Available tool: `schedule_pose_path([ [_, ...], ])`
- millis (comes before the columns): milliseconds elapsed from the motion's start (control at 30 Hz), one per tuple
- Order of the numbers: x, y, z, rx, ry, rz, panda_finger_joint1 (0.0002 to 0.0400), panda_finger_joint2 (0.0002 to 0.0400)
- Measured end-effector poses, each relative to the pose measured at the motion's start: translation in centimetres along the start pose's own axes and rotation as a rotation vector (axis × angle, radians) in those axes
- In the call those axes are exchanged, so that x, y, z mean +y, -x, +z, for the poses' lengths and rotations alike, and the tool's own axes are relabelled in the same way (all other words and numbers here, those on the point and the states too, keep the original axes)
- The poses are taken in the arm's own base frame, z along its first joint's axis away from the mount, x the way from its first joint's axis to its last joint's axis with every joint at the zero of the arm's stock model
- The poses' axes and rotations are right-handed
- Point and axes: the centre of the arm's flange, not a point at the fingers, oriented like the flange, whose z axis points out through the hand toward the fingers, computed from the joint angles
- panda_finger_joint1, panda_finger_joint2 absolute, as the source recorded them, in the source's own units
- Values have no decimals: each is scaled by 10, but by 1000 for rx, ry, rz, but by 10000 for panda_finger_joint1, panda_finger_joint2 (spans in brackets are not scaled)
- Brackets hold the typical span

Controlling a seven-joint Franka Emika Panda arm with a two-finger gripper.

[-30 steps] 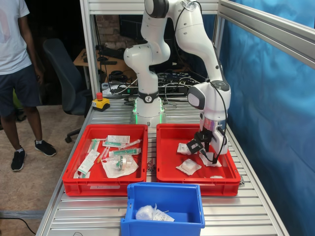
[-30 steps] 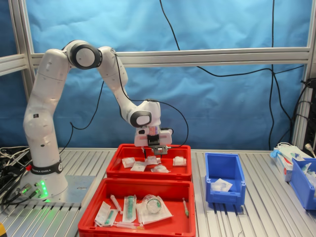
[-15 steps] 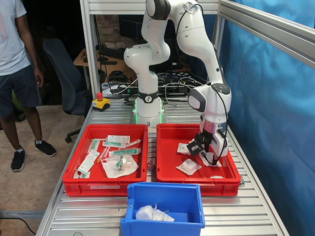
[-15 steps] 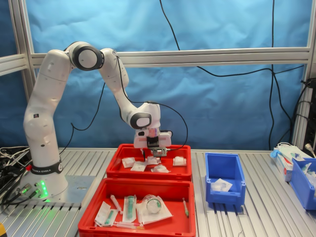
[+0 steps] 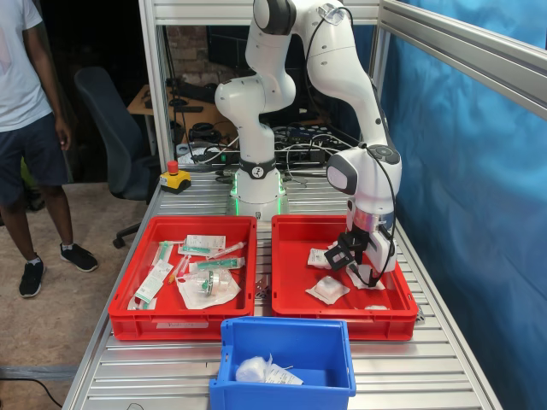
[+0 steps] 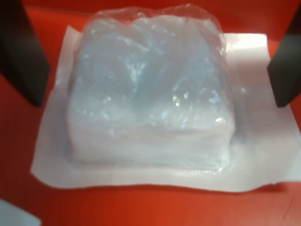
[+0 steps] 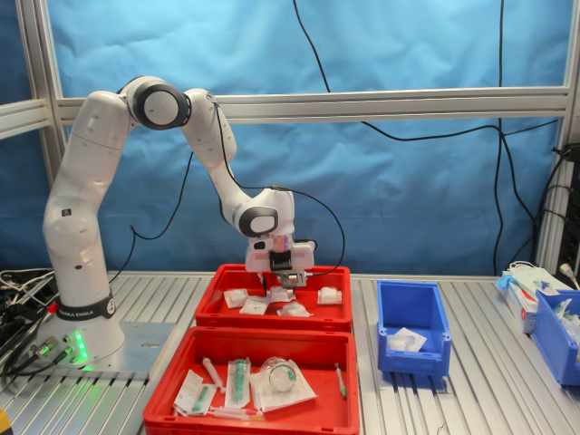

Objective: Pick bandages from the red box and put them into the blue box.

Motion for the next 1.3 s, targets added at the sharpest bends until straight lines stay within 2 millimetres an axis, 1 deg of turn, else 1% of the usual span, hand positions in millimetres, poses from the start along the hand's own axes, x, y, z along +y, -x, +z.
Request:
schedule_pose_path([
  [200,0,0,0,0,0,-34,400,400],
  [233,0,0,0,0,0,-36,367,367],
  [267,0,0,0,0,0,-41,367,367],
  [300,0,0,0,0,0,-43,316,316],
  [533,0,1,0,-1,-1,-52,316,316],
  [567,0,1,-1,-2,-1,-53,266,266],
  [600,-1,1,-1,-3,-2,-54,266,266],
  [633,-1,2,-1,-4,-2,-55,217,217],
  [867,-1,3,-3,-8,-4,-58,217,217],
  [900,-2,4,-3,-9,-5,-59,166,166],
  [1000,-2,5,-4,-12,-7,-59,166,166],
  [1033,-3,6,-5,-12,-8,-59,116,116],
  [1067,-3,6,-5,-13,-8,-59,116,116],
  [1100,-4,6,-6,-14,-10,-58,68,68],
  [1300,-9,5,-9,-19,-17,-50,68,68],
])
